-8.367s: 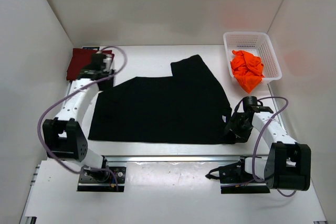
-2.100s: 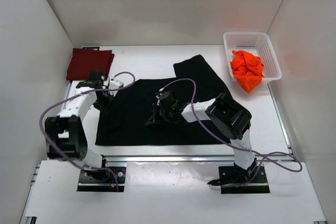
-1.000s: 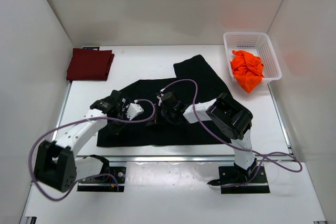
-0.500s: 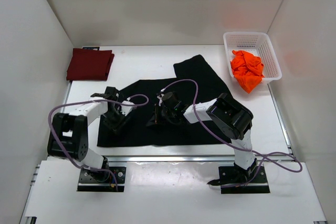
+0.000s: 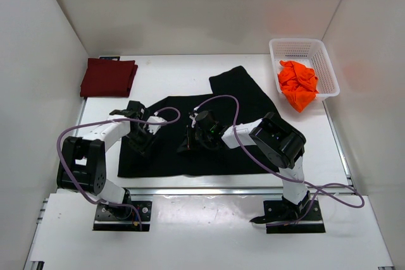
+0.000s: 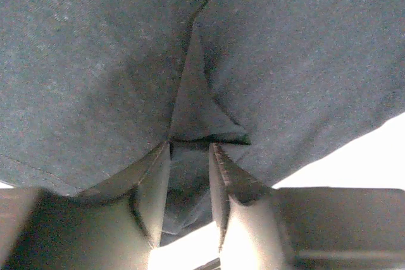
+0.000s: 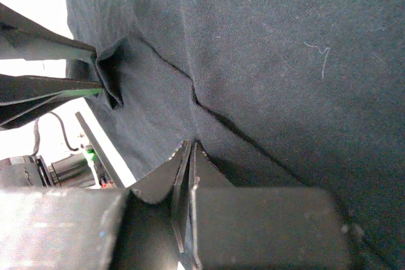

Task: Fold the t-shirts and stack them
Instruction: Grap the side of the flattened tshirt furthest away from the robot with both arms

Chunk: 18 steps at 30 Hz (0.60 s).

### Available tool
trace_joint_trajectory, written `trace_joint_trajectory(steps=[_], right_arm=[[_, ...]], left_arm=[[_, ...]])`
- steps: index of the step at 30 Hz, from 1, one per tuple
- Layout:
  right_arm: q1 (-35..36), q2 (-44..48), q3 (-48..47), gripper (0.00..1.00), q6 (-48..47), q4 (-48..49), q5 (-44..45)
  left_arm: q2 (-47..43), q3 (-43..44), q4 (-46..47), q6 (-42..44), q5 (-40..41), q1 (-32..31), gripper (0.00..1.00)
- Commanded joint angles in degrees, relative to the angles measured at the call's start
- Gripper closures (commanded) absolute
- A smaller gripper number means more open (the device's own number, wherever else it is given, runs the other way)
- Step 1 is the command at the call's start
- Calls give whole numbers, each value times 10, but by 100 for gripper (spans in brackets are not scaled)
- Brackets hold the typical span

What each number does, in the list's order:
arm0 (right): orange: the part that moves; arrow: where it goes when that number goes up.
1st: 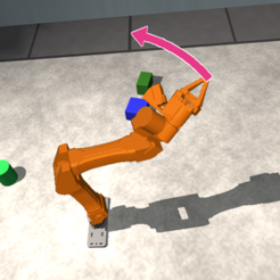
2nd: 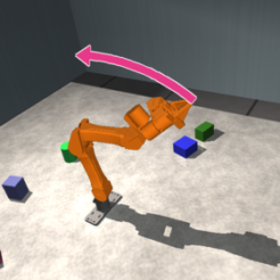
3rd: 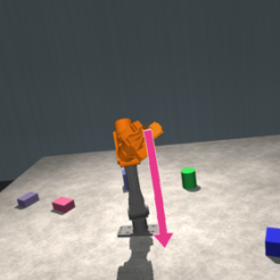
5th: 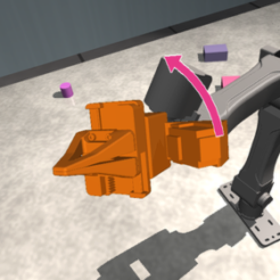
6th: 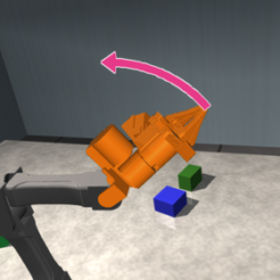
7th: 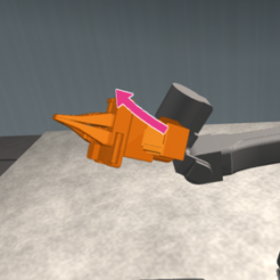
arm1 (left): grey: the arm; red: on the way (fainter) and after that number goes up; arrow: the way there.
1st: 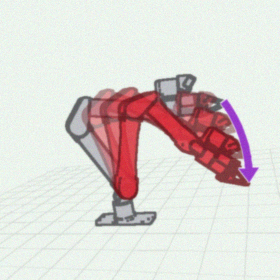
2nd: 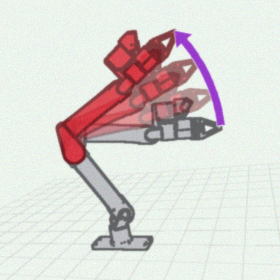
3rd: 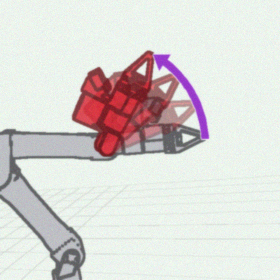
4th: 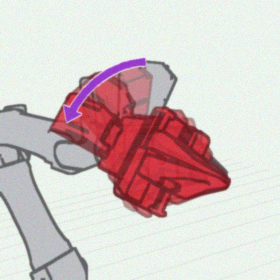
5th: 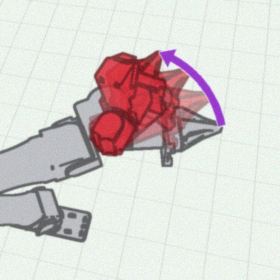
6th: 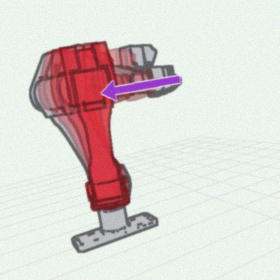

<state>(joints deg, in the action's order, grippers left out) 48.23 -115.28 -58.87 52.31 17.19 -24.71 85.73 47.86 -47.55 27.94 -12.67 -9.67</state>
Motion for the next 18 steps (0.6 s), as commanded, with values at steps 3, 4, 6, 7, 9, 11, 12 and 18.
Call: trace_joint_trajectory(steps=[3, 4, 6, 7, 9, 11, 12, 18], right_arm=[[-4, 2, 19, 100, -26, -58, 27], [-5, -1, 24, 100, -27, -52, 25], [-7, -6, 23, 100, -23, -54, 24], [-9, -1, 20, 100, -23, -52, 22], [-9, 1, 19, 100, -27, -50, 21], [-10, 1, 17, 100, -27, -57, 20], [-10, 1, 19, 100, -28, -52, 20], [-10, 11, 32, 100, -25, -51, 22]], left_arm=[[-29, 9, 7, -17, 4, -9, 64], [-42, 14, 11, -16, 3, -10, 66], [-46, 20, 4, -23, -3, -17, 70], [-48, 23, -2, -21, -3, -18, 75], [-49, 18, -2, -21, 0, -29, 84], [-44, 9, -4, -25, 6, -28, 92], [-41, 10, -5, -19, 5, -27, 93], [-48, 35, -33, -29, 17, 10, 95]])
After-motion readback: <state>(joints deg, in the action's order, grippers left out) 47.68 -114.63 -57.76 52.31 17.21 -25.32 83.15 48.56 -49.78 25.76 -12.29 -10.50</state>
